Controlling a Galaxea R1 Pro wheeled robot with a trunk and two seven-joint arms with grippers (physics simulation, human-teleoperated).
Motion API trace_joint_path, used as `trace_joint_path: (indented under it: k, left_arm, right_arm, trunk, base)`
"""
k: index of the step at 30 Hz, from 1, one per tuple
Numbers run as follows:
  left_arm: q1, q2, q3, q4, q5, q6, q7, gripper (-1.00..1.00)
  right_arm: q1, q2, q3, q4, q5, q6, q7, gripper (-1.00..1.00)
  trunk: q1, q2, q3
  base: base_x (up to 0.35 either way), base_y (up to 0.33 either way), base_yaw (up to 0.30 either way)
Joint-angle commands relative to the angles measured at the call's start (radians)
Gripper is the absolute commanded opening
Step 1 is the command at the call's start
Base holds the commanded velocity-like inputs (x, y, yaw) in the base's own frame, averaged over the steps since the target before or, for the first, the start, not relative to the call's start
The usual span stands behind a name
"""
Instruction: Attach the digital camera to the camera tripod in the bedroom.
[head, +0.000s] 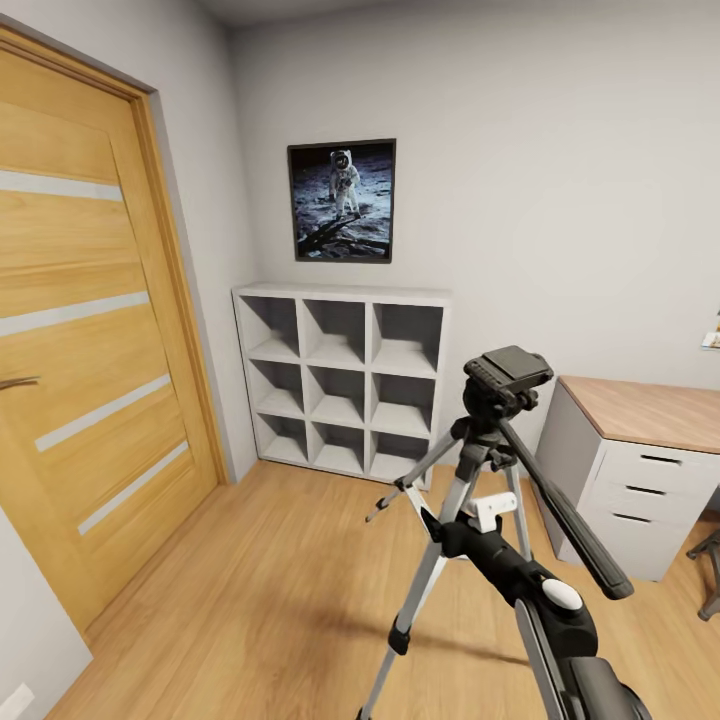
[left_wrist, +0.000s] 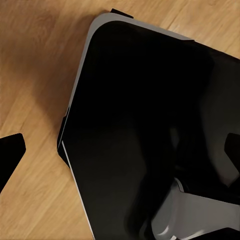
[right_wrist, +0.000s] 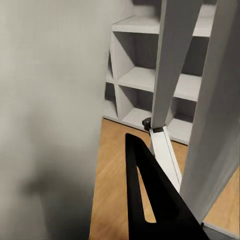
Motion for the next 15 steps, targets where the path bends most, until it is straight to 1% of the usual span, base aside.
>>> trace_joint_path:
  k: [1, 11, 15]
  left_arm:
    - [0.000, 0.000, 0.002, -0.002, 0.004, -0.001, 0.001, 1.00]
    - [0.000, 0.000, 0.002, -0.002, 0.004, -0.001, 0.000, 1.00]
    - [0.000, 0.001, 0.002, -0.002, 0.004, -0.001, 0.000, 1.00]
  right_arm:
    - [-0.001, 0.001, -0.004, -0.002, 0.004, 0.004, 0.009, -1.00]
    - [-0.001, 0.000, -0.008, -0.002, 0.003, 0.004, 0.009, -1.00]
    - [-0.001, 0.001, -0.008, -0.002, 0.003, 0.005, 0.009, -1.00]
  trunk:
    - [0.000, -0.001, -0.001]
    - [0.000, -0.001, -0.001]
    - [0.000, -0.001, -0.001]
  base:
    - [0.000, 0.000, 0.000]
    - [0.007, 0.000, 0.000]
    - [0.202, 0.000, 0.000]
